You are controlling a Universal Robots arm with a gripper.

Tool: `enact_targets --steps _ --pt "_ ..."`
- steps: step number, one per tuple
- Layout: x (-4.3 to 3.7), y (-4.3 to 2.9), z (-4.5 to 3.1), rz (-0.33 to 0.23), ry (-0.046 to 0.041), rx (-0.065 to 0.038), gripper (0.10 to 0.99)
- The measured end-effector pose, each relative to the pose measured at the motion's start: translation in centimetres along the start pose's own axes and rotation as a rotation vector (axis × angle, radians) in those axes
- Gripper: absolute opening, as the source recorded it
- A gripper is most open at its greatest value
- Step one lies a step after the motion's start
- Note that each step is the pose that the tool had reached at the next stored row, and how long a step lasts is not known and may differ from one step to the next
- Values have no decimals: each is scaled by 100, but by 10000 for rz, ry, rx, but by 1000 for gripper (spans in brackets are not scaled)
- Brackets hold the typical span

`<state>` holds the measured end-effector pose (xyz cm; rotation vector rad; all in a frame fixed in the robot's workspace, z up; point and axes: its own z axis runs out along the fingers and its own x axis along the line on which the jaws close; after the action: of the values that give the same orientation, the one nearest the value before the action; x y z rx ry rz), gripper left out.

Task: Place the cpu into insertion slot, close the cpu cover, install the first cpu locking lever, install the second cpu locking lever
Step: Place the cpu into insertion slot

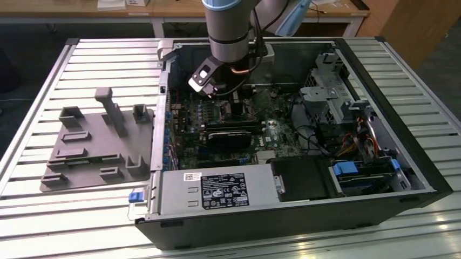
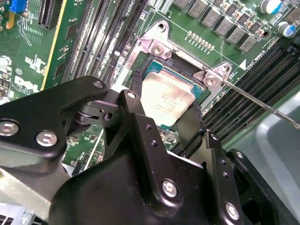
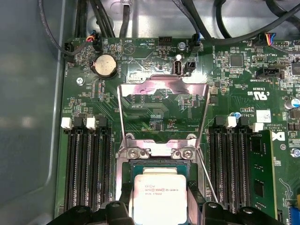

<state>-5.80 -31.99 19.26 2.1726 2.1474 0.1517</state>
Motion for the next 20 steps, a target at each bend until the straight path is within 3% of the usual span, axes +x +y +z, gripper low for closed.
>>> enact_targets --steps 14,16,17,20 --pt "0 -2 22 -1 1 0 541" --pt "2 -1 26 0 11 -7 553" --pt "2 -1 26 -1 8 -5 616" --pt "0 -2 23 -1 1 0 616"
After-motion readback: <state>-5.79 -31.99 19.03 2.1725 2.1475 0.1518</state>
